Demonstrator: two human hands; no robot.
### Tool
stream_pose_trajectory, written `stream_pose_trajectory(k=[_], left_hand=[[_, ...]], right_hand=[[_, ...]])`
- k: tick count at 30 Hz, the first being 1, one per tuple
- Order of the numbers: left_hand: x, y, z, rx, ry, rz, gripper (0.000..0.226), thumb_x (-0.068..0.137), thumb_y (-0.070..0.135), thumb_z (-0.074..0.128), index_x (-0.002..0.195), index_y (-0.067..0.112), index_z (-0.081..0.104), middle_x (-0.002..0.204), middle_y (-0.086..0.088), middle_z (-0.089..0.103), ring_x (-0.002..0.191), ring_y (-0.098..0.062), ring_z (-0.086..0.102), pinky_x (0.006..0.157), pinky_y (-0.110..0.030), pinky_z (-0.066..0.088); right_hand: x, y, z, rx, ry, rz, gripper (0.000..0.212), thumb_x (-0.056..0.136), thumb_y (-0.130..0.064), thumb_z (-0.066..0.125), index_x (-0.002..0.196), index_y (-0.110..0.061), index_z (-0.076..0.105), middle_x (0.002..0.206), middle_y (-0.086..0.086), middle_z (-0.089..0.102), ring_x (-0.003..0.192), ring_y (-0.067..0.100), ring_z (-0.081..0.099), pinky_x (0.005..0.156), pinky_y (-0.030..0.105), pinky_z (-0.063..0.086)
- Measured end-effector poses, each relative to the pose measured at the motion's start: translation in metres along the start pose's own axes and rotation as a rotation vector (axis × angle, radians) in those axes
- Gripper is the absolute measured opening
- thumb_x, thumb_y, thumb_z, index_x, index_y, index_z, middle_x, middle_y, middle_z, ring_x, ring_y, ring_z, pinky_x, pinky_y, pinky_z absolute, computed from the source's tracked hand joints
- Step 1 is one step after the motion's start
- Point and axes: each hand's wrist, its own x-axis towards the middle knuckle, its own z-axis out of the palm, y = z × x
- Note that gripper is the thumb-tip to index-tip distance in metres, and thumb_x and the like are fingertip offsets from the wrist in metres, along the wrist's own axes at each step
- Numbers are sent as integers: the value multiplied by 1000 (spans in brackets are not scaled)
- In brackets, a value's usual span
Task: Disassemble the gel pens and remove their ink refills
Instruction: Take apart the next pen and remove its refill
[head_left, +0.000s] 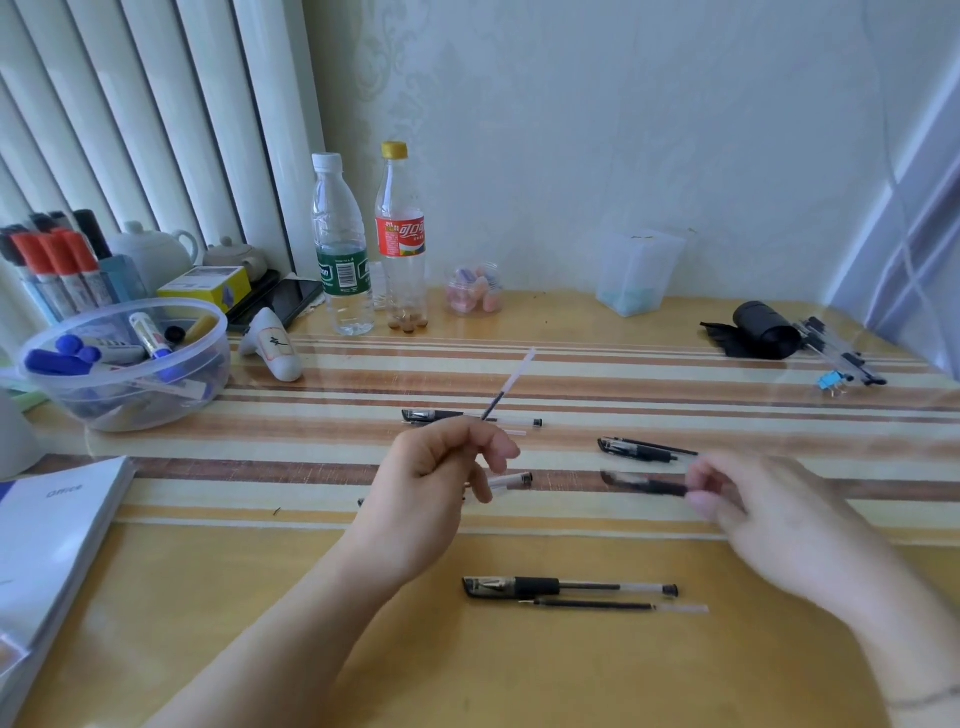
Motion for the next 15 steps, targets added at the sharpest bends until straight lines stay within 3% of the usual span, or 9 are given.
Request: stream_pose_trajectory(k=[1, 3, 6, 10, 13, 15], left_hand=[[-1, 1, 0, 19, 16, 9, 38, 96, -1, 40, 91, 22, 69, 84, 12, 66, 69, -9, 61, 68, -18, 43], [-5, 1, 0, 286, 37, 184, 21, 98, 22, 48, 110, 26, 64, 101, 16, 65, 89, -2, 60, 76, -18, 45], [-8, 1, -2, 756, -74, 433, 36, 93, 53, 47, 116, 29, 62, 109, 18, 62, 102, -6, 56, 85, -28, 44], [-7, 1, -4, 847, -152, 514, 26, 93, 47, 49, 92, 30, 68, 81, 15, 63, 80, -14, 55, 76, -37, 45], [-9, 2, -4, 774, -191, 502, 30, 93, 53, 45, 87, 31, 66, 78, 16, 62, 76, -11, 51, 76, -33, 43], [-10, 3, -1, 772, -178, 500, 34, 91, 57, 45, 87, 32, 67, 78, 16, 63, 75, -10, 51, 74, -32, 43]], right_hand=[[-1, -8, 1, 57, 30, -47, 4, 93, -37, 53, 91, -39, 55, 90, -21, 58, 84, -3, 53, 75, 28, 51], [-4, -26, 3, 135, 37, -147, 9, 95, -36, 48, 98, -38, 56, 83, -23, 57, 74, -4, 55, 65, 19, 46], [-8, -43, 10, 181, 10, -250, 24, 94, -44, 40, 104, -37, 60, 82, -30, 58, 85, -11, 52, 61, 14, 42], [-11, -45, 12, 194, 55, -334, 47, 87, -58, 27, 107, -40, 66, 87, -39, 60, 88, -12, 56, 65, 12, 45], [-12, -45, 13, 191, 94, -385, 44, 89, -59, 28, 104, -41, 66, 88, -34, 66, 79, -5, 61, 61, 19, 51], [-12, -46, 15, 159, 116, -426, 41, 93, -57, 29, 103, -41, 64, 84, -30, 66, 71, -4, 59, 54, 17, 47]])
